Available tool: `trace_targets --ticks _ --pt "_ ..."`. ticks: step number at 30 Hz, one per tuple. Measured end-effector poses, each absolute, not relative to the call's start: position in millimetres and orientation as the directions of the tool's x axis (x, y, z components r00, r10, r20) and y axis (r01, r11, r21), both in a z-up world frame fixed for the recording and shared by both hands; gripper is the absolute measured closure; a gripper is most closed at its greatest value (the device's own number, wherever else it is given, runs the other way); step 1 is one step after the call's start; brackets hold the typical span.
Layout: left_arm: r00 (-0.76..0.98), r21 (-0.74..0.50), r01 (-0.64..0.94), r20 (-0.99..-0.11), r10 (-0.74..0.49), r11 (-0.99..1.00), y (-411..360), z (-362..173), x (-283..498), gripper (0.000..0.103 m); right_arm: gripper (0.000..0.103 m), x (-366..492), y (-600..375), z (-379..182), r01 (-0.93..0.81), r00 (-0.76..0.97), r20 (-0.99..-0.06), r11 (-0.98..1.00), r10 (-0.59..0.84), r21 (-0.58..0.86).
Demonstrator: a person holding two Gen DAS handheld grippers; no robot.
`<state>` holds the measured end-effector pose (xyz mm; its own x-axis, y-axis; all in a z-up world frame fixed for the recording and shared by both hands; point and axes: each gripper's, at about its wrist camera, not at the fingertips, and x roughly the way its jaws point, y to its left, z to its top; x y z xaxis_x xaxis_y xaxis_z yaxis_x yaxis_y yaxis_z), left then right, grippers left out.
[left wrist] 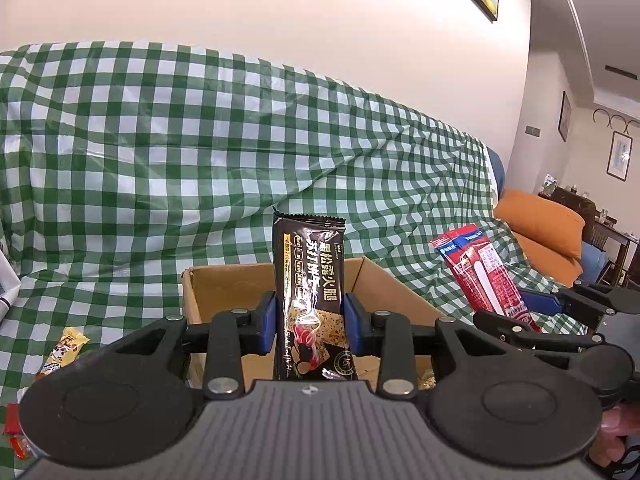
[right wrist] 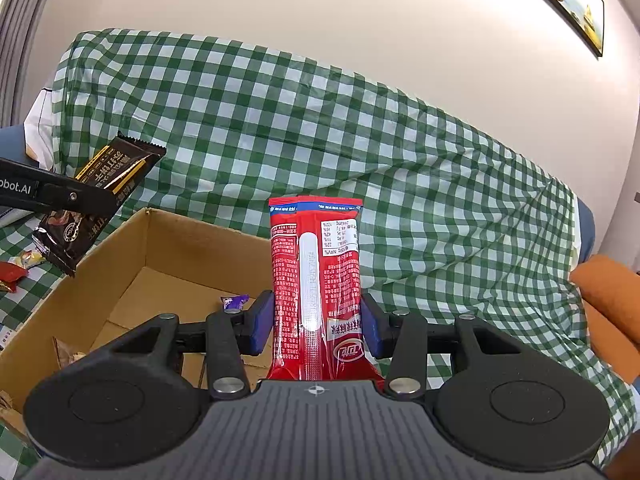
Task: Organize snacks
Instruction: 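Lift the biscuit bar and wafer bag and carry both over the box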
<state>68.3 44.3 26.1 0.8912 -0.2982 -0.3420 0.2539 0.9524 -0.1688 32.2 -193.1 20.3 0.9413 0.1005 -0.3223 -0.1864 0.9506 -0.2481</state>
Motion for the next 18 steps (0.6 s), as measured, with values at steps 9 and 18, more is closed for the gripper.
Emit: trace_targets --ticks 9,18 --pt "0.888 -0.139 0.283 -0.335 -0.314 0.949 38.1 25.5 66.3 0.065 0.056 33.9 -194.2 20.8 -0.184 0.943 -0.317 0.951 0.099 -0.250" --pt "0.883 -0.120 0.308 -0.332 -0.331 0.944 33.4 23.2 66.2 0.065 0.056 34.6 -195.2 21.0 -0.179 0.945 -0.311 0.951 0.096 -0.251"
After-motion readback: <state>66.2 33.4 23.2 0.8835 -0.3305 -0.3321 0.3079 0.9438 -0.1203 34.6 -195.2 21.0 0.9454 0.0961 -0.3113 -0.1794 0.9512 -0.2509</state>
